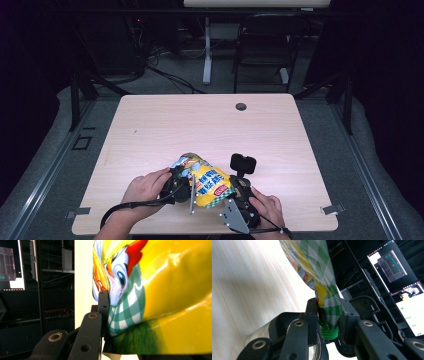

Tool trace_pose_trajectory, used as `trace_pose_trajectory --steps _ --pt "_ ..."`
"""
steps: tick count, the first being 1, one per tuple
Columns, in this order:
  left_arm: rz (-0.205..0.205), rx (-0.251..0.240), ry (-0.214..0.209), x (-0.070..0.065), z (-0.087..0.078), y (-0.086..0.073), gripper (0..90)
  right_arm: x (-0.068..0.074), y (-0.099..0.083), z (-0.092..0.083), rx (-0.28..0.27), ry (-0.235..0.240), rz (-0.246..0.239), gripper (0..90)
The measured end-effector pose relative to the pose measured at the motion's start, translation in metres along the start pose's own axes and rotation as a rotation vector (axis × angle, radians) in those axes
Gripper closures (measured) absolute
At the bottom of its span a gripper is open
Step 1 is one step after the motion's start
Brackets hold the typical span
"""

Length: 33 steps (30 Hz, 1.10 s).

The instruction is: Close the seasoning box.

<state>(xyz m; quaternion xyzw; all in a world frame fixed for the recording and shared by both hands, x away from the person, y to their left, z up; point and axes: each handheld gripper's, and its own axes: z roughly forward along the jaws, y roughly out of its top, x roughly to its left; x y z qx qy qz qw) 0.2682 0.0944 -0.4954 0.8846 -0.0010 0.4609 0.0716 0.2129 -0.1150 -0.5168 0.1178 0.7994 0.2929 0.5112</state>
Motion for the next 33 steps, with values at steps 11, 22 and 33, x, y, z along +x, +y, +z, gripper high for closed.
trace_pose_trajectory --steps 11,22,33 --pt "-0.047 -0.019 -0.028 -0.006 0.005 -0.006 81.7 -0.001 0.001 0.002 0.015 0.031 -0.011 71.6" --pt "-0.093 -0.042 -0.092 -0.008 0.009 -0.011 83.3 0.002 -0.001 0.002 0.016 0.047 -0.002 70.8" --pt "-0.095 -0.042 -0.111 -0.008 0.009 -0.011 84.1 0.001 -0.006 0.002 0.019 0.066 0.047 66.3"
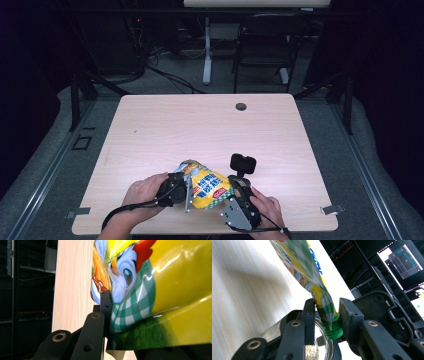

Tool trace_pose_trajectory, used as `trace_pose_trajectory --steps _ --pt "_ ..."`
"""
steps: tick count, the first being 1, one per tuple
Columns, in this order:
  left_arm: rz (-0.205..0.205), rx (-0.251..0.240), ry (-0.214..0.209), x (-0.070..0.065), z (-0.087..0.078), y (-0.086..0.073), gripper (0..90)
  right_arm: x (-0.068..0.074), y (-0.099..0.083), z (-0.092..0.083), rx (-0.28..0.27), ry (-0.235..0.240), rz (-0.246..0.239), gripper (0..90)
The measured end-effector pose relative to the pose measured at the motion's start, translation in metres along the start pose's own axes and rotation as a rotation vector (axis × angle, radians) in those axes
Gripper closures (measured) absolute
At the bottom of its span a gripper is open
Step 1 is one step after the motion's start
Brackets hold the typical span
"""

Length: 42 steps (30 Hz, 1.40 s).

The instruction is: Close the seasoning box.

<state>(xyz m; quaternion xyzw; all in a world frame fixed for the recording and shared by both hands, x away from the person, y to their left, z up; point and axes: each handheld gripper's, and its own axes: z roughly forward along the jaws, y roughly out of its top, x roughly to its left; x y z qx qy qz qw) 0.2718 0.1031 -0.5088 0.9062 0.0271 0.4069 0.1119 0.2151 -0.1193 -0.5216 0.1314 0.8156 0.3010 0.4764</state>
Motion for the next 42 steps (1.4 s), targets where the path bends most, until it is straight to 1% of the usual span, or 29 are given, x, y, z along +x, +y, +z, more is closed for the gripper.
trace_pose_trajectory --steps 2,3,4,5,6,7,9,11,13,14,17,18,19,20,23,26,27,30,32,33,34,35,38,40,41,42 --pt "-0.009 -0.002 -0.013 -0.001 0.001 0.000 84.3 0.000 -0.001 0.001 -0.009 0.003 0.019 64.3" --pt "-0.004 0.004 -0.010 -0.001 0.001 0.000 84.3 0.000 -0.002 0.000 -0.007 0.002 0.024 62.8" --pt "-0.010 0.004 -0.011 -0.002 0.001 -0.001 84.4 0.000 -0.003 0.001 -0.016 0.000 0.036 62.5" --pt "-0.010 -0.003 -0.014 -0.001 0.002 -0.002 84.4 -0.002 -0.003 0.000 0.000 0.004 0.031 62.5" --pt "-0.009 -0.001 -0.019 -0.001 0.002 -0.002 84.4 -0.002 -0.005 0.001 -0.006 0.006 0.046 62.0" --pt "-0.014 -0.002 -0.015 -0.001 0.002 -0.002 84.4 -0.002 -0.005 0.000 -0.006 0.007 0.051 61.7" --pt "-0.010 0.002 -0.017 -0.001 0.002 -0.003 84.5 -0.004 -0.006 0.000 -0.005 0.008 0.059 60.4" --pt "-0.012 -0.001 -0.008 -0.001 0.001 -0.004 84.5 -0.004 -0.008 0.000 -0.007 0.007 0.069 58.9" --pt "-0.013 0.003 -0.019 0.000 0.001 -0.005 84.5 -0.006 -0.010 0.000 -0.009 0.008 0.084 58.5" --pt "-0.006 0.010 -0.015 0.001 0.001 -0.006 84.6 -0.007 -0.010 0.000 -0.004 0.007 0.086 58.6" --pt "-0.007 0.016 -0.020 0.001 0.001 -0.008 84.8 -0.009 -0.013 0.000 -0.002 0.004 0.109 58.4" --pt "-0.018 0.017 -0.028 0.000 0.002 -0.008 84.8 -0.010 -0.014 0.000 0.006 0.012 0.125 58.1" --pt "-0.010 0.026 -0.030 0.000 0.002 -0.008 84.8 -0.011 -0.015 0.001 0.006 0.015 0.142 58.2" --pt "-0.006 0.028 -0.032 0.000 0.002 -0.008 84.8 -0.012 -0.017 0.002 0.018 0.028 0.160 58.6" --pt "-0.009 0.025 -0.036 -0.001 0.004 -0.008 85.0 -0.014 -0.020 0.004 0.035 0.064 0.200 64.6" --pt "0.012 0.042 -0.042 -0.001 0.004 -0.008 85.0 -0.013 -0.020 0.006 0.045 0.079 0.204 65.8" --pt "0.012 0.040 -0.042 -0.002 0.005 -0.008 85.0 -0.013 -0.021 0.006 0.049 0.082 0.199 65.8" --pt "0.009 0.038 -0.060 -0.002 0.006 -0.009 85.0 -0.012 -0.022 0.007 0.055 0.085 0.207 66.7" --pt "0.000 0.035 -0.061 -0.003 0.007 -0.011 85.1 -0.013 -0.022 0.008 0.058 0.095 0.217 69.8" --pt "-0.002 0.029 -0.059 -0.003 0.008 -0.011 85.2 -0.013 -0.022 0.008 0.058 0.097 0.217 70.0" --pt "-0.022 0.021 -0.069 -0.004 0.008 -0.012 85.3 -0.013 -0.022 0.008 0.058 0.096 0.218 70.0" --pt "-0.016 0.020 -0.069 -0.003 0.008 -0.012 85.3 -0.012 -0.023 0.009 0.058 0.098 0.219 69.7" --pt "-0.026 0.012 -0.077 -0.004 0.009 -0.014 85.5 -0.012 -0.024 0.010 0.060 0.099 0.231 66.2" --pt "-0.023 0.009 -0.075 -0.004 0.009 -0.014 85.7 -0.013 -0.025 0.012 0.064 0.108 0.254 65.6" --pt "-0.021 0.010 -0.081 -0.004 0.008 -0.014 85.8 -0.014 -0.025 0.012 0.066 0.120 0.275 66.3" --pt "-0.018 0.007 -0.076 -0.005 0.008 -0.013 85.8 -0.015 -0.026 0.013 0.064 0.133 0.292 66.4"
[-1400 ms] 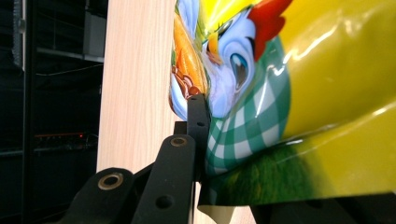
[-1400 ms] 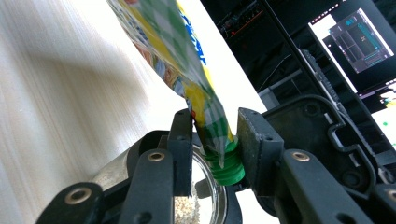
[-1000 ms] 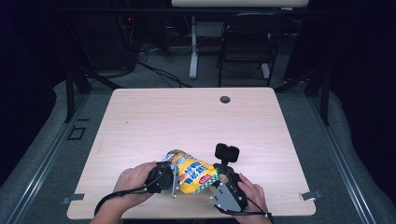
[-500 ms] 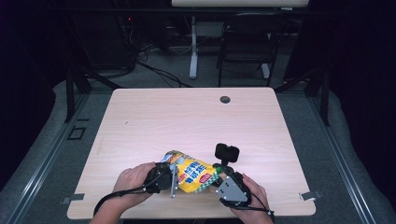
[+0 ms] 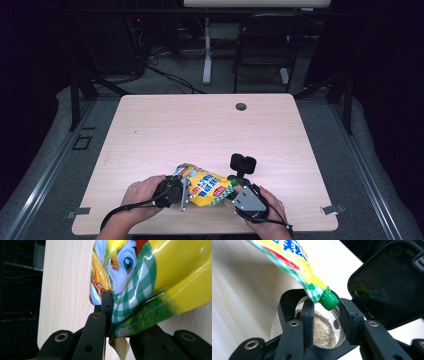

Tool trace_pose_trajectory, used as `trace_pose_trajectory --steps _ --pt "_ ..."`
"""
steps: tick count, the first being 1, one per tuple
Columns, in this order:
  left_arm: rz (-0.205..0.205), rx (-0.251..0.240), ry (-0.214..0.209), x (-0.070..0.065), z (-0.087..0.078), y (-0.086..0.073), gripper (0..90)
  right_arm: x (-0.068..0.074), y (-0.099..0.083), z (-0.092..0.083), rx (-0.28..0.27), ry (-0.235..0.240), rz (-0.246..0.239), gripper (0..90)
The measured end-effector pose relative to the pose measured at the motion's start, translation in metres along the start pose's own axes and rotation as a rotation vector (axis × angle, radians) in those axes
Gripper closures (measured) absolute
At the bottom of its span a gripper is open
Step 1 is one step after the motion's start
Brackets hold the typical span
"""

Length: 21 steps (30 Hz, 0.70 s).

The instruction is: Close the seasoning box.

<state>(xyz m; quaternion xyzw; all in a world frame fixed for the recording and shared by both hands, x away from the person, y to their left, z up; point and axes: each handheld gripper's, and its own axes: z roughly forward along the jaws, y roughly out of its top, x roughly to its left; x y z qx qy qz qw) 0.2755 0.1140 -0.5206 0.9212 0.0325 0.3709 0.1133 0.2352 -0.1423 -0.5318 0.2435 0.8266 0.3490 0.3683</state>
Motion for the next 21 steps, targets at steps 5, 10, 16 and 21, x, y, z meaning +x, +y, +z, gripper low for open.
trace_pose_trajectory --steps 5,10,16,21 --pt "0.000 -0.002 0.000 0.0004 -0.0005 -0.0014 85.9 -0.0021 0.0001 -0.0008 -0.013 0.018 0.037 67.4" --pt "-0.010 -0.016 -0.003 0.0015 -0.0024 -0.0034 85.9 -0.0020 0.0023 -0.0047 -0.041 0.002 0.039 68.5" --pt "-0.012 -0.023 -0.001 0.0012 -0.0034 -0.0048 85.9 -0.0043 0.0017 -0.0038 -0.051 0.026 0.075 66.9" --pt "-0.021 -0.039 0.004 0.0021 -0.0054 -0.0059 86.0 -0.0088 0.0018 -0.0057 -0.071 0.048 0.127 67.2"
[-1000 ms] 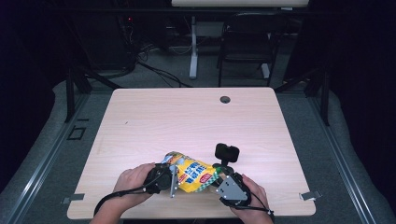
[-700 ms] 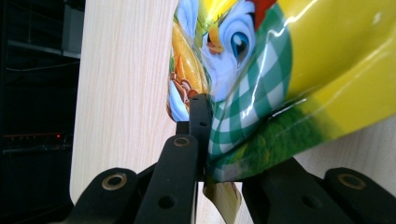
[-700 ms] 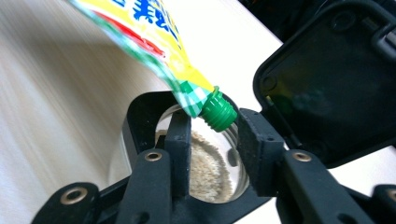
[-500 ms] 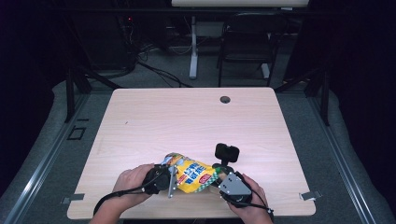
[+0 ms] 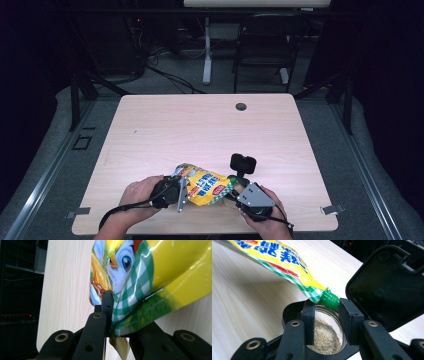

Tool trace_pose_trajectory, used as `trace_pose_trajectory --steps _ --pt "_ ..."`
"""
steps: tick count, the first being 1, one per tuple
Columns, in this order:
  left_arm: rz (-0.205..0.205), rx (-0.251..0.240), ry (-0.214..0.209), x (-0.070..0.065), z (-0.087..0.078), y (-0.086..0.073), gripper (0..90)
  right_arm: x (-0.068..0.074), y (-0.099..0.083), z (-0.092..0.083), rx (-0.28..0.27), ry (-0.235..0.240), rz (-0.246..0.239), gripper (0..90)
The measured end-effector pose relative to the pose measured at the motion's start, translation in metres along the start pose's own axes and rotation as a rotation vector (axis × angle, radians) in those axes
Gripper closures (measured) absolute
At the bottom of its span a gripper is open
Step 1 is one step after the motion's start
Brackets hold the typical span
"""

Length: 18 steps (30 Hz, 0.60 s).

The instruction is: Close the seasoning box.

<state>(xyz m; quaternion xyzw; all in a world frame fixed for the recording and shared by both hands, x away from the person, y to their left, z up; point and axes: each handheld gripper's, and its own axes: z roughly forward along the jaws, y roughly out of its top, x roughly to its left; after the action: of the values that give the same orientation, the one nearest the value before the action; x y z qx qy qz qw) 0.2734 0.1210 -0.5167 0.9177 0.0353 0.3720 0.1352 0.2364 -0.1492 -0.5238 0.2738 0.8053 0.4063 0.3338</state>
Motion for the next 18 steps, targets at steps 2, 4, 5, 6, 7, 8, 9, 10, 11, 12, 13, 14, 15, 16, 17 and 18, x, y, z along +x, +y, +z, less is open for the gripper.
trace_pose_trajectory --steps 2,4,5,6,7,8,9,10,11,12,13,14,15,16,17,18 --pt "0.012 0.007 0.001 0.0013 -0.0016 0.0000 86.0 -0.0012 0.0004 -0.0012 -0.006 0.001 0.017 67.3" --pt "-0.003 -0.009 0.004 0.0003 -0.0014 -0.0001 86.1 -0.0012 0.0005 -0.0014 -0.013 -0.002 0.021 67.0" --pt "0.000 -0.008 0.005 0.0004 -0.0017 -0.0001 86.1 -0.0013 0.0005 -0.0014 -0.012 0.001 0.022 66.8" --pt "-0.001 -0.010 0.004 0.0005 -0.0019 -0.0002 86.1 -0.0013 0.0004 -0.0014 -0.013 0.001 0.024 66.9" --pt "-0.002 -0.011 0.008 0.0005 -0.0021 -0.0004 86.2 -0.0014 0.0006 -0.0016 -0.016 0.002 0.026 67.0" --pt "-0.002 -0.011 0.006 0.0007 -0.0024 -0.0006 86.2 -0.0020 0.0007 -0.0018 -0.018 0.004 0.031 67.1" --pt "0.004 -0.007 0.012 0.0010 -0.0031 -0.0007 86.2 -0.0025 0.0007 -0.0019 -0.020 0.008 0.041 67.0" --pt "0.002 -0.011 0.010 0.0013 -0.0031 -0.0008 86.3 -0.0031 0.0006 -0.0018 -0.025 0.011 0.047 66.9" --pt "-0.006 -0.017 0.008 0.0010 -0.0028 -0.0009 86.3 -0.0036 0.0003 -0.0018 -0.029 0.015 0.055 66.7" --pt "-0.005 -0.019 0.009 0.0009 -0.0029 -0.0009 86.3 -0.0041 0.0003 -0.0019 -0.029 0.015 0.059 66.0" --pt "-0.002 -0.017 0.004 0.0009 -0.0031 -0.0007 86.4 -0.0043 0.0001 -0.0016 -0.031 0.017 0.063 65.3" --pt "0.010 -0.012 0.007 0.0011 -0.0036 -0.0002 86.4 -0.0044 -0.0001 -0.0013 -0.030 0.015 0.062 64.5" --pt "0.008 -0.018 0.012 0.0009 -0.0038 -0.0003 86.5 -0.0043 -0.0003 -0.0010 -0.030 0.015 0.065 63.5" --pt "0.004 -0.020 0.005 0.0013 -0.0041 -0.0001 86.6 -0.0046 -0.0006 -0.0007 -0.033 0.017 0.071 62.4" --pt "0.006 -0.023 0.011 0.0011 -0.0042 -0.0001 86.5 -0.0053 -0.0005 -0.0008 -0.031 0.023 0.079 62.1" --pt "-0.004 -0.033 0.012 0.0005 -0.0038 -0.0001 86.6 -0.0055 -0.0005 -0.0005 -0.031 0.031 0.096 61.8"
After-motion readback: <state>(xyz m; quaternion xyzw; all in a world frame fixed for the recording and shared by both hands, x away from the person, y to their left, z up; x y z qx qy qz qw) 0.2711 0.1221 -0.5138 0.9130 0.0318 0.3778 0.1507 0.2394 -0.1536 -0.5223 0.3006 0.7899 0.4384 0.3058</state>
